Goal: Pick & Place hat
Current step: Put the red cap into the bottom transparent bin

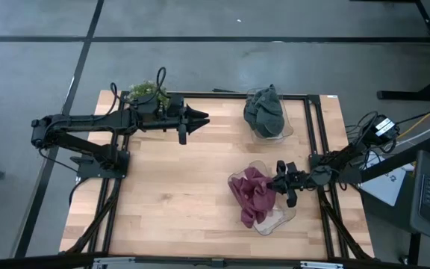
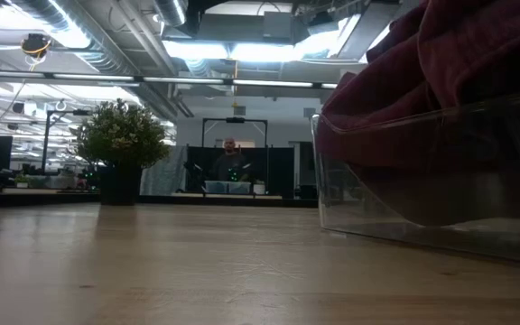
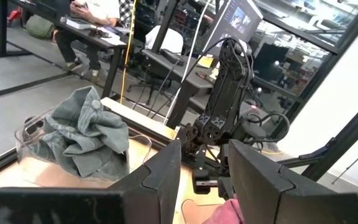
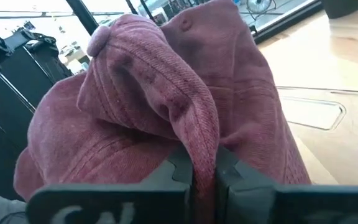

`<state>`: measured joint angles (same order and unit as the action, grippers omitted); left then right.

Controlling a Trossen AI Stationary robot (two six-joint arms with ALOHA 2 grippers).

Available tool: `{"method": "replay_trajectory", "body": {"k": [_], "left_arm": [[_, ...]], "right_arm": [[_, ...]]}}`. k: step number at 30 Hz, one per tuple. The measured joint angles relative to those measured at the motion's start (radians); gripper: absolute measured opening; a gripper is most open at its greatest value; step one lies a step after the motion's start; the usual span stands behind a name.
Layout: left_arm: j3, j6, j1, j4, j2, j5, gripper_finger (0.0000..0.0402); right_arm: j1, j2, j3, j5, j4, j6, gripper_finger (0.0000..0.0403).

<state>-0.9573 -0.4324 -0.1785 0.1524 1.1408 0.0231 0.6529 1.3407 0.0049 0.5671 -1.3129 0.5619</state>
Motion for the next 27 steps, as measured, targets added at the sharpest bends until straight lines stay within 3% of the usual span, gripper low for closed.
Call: {"method": "replay_trajectory", "body": {"k": [9,21,27], "left_arm": [[0.000,0.027,0.000,-0.002,0.000,0.000,0.0130],[0.000,0.061,0.000,-0.002,0.000,-0.005,0.0129],[0.000,0.053,0.000,-0.001,0.000,-0.005,0.0129]], "right_arm": [[0.000,0.000,0.001,0.034,0.023,0.030,0.0040],[-0.001,-0.063,0.000,-0.017,-0.078,-0.012,0.0232],[-0.001,-0.167,0.000,-0.017,-0.064,-0.046,0.0258]]}}
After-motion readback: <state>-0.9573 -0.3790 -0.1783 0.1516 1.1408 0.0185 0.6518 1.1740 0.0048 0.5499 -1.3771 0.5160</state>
